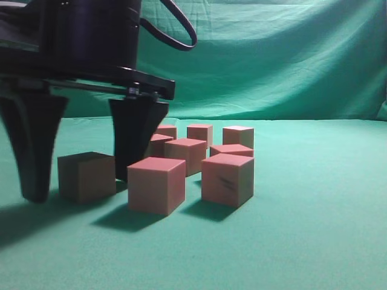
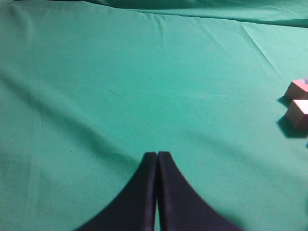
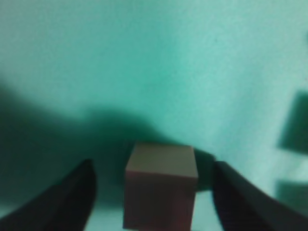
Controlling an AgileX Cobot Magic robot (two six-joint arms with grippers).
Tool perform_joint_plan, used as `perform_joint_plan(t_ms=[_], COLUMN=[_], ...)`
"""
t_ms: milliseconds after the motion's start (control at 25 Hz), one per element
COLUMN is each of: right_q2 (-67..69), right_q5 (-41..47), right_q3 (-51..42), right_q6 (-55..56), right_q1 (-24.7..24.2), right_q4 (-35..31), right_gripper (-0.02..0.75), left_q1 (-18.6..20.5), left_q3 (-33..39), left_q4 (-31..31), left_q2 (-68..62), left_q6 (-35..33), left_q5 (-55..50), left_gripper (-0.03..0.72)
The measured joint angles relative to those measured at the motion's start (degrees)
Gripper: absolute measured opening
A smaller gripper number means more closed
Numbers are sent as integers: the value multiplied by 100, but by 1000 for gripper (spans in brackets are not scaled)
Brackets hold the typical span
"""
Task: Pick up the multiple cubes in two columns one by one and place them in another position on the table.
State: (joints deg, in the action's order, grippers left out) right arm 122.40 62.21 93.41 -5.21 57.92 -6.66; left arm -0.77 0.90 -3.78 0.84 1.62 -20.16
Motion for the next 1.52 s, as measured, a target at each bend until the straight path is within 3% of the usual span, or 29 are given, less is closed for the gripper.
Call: perform_joint_plan(t_ms=[80,360,560,680,800,1200,1520], right_q2=[0,22,-272,-739,-1337,-3413,-5177], right_q5=[165,770,857,893,953,1061,1107], right_q3=[73,1554,2717,2960,2989,2754,846], right_q6=[0,215,323,329,364,411,409], right_q1=[0,0,0,0,0,0,0], right_q4=[6,17,117,276,567,922,689], right_gripper=[635,631,305,90,0,0,0], left_q1=[0,0,0,0,0,0,0], left_q3=[0,0,0,0,0,0,0], left_q4=[0,0,0,0,0,0,0], left_q2=[0,0,0,0,0,0,0], left_q6=[0,0,0,0,0,0,0], left_q5=[0,0,0,0,0,0,0], left_gripper=[0,0,0,0,0,0,0])
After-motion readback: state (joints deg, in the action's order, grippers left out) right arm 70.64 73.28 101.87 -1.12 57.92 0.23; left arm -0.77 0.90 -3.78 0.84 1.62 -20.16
